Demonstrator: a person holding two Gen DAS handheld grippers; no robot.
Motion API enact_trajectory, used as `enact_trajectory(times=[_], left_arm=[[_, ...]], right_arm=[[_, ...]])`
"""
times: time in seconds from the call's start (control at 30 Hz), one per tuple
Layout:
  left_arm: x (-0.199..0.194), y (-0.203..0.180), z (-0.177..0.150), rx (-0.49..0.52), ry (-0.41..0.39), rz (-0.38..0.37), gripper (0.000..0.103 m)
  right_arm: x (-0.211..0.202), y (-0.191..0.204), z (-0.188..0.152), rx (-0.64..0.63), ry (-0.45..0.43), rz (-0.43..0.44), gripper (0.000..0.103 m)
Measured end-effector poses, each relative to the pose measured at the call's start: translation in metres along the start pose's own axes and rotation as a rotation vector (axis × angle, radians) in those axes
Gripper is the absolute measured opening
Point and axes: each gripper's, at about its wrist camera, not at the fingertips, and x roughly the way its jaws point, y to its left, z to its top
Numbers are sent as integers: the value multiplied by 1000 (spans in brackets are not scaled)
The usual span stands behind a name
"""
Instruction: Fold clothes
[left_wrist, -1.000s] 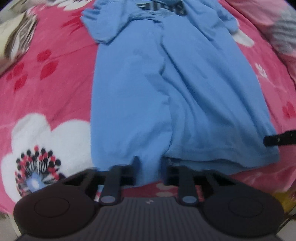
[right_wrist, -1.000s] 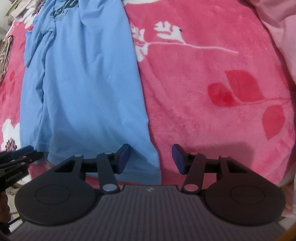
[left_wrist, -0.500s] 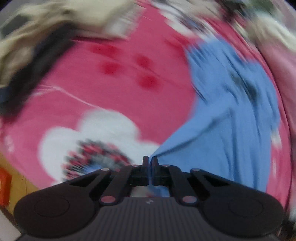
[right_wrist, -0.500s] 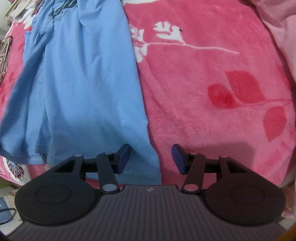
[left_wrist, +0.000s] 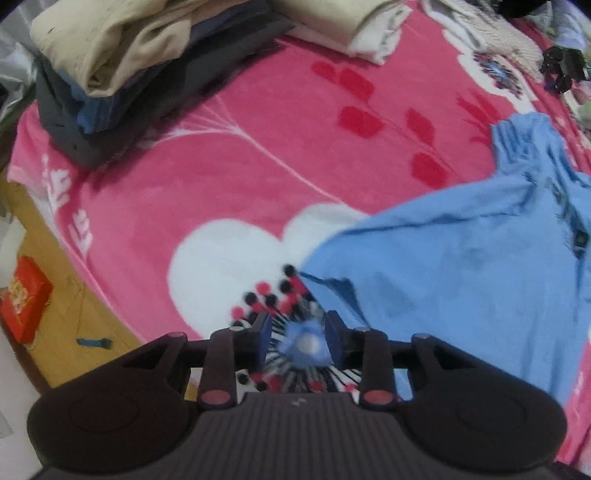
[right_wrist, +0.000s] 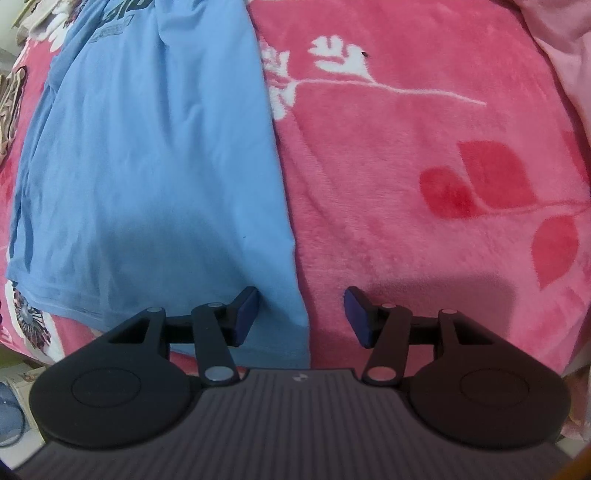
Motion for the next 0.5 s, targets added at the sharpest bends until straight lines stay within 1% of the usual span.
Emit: enact_trajectory(times=[0.03, 0.1, 0.13, 0.17, 0.2, 0.27, 0.37, 0.4, 0.47, 0.5], left_arm=[[0, -3, -1, 19, -5, 5, 34], [4, -8, -1, 42, -9, 11, 34], [7, -8, 0, 39, -7, 11, 34], [10, -7, 1, 30, -6, 12, 34], [12, -6, 3, 19, -7, 12, 34], [12, -4, 5, 12, -11, 21, 33], [12, 2, 6, 10, -8, 40, 33], [11, 5, 5, 9, -5, 44, 33], [11, 10, 5, 16, 5, 56, 33], [12, 11, 4, 20, 13, 60, 33]], right_arm=[[-5, 3, -1, -8, -18, -35, 50], [-21, 18, -8, -71, -94, -147, 50], [-30, 31, -13, -140, -139, -162, 50], [-38, 48, -18, -229, -178, -153, 50], [-43, 65, -23, -313, -209, -137, 50], [-42, 103, -26, -467, -237, -68, 50], [-36, 171, -17, -706, -258, 36, 49], [-32, 193, -6, -775, -264, 69, 48], [-17, 233, -9, -916, -274, 126, 47], [-10, 253, -12, -977, -274, 143, 45]])
